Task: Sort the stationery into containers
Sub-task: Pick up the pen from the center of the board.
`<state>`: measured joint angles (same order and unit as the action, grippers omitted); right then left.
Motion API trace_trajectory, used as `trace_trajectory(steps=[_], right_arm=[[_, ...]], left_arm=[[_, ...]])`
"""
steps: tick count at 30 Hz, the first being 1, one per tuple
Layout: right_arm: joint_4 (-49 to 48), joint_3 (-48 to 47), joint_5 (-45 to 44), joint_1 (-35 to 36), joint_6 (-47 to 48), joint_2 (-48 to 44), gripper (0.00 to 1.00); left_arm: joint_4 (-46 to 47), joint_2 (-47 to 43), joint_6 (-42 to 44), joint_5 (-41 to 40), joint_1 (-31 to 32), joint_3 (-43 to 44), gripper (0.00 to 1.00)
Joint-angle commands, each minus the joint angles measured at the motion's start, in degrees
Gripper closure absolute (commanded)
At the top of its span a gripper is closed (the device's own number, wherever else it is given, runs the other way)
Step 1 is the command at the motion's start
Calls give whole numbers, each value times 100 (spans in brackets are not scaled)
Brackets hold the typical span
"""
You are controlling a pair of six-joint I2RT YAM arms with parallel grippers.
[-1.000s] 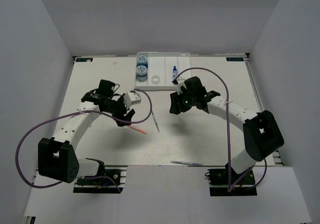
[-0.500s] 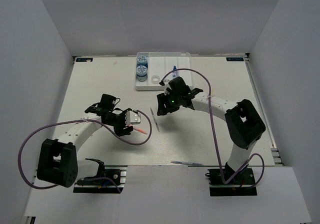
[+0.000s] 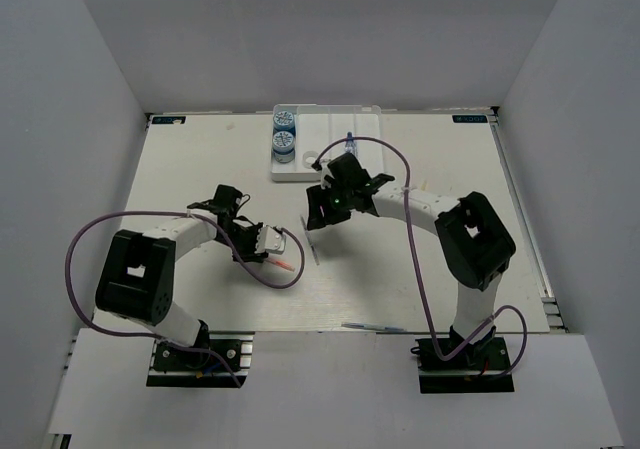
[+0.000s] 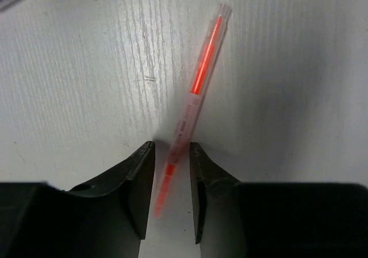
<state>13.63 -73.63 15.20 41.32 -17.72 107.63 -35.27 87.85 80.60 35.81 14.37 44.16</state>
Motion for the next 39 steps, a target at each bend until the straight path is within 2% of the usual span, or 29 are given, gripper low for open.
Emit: trace_trajectory(steps=[1,7,10,19,22,30,33,34,37,39], right_arm=[[-44,-266,-26,95,-100,82,41],[69,-345,-316,324,-214,170,40],[114,-389,-622,560,-302,266,40],[325,-671,-1335,851,-224,732,52],[395,-706,-1729,904,-259,873,54],[439,-706,-1977,939,-92,1031,58],[448,-601,-2065,948,40,1102,70],[456,-566,-2135,957,153,1119,83],[570,-478,-2250,922,268,1093,100],[693,-442,-2057,887,251,971,100]], left_arm=[[-50,118,404,-65,4,154,60],[-385,-145,677,-347,4,-161,85],[45,-654,230,-391,4,-521,100],[2,-1990,-131,-127,4,-769,100],[-24,-2219,-184,-92,4,-734,100],[11,-2264,-264,-22,4,-576,100],[64,-2238,-316,5,4,-540,100],[64,-2255,-308,22,4,-532,100],[55,-2255,-334,57,4,-496,100],[133,-2246,-465,49,4,-487,100]])
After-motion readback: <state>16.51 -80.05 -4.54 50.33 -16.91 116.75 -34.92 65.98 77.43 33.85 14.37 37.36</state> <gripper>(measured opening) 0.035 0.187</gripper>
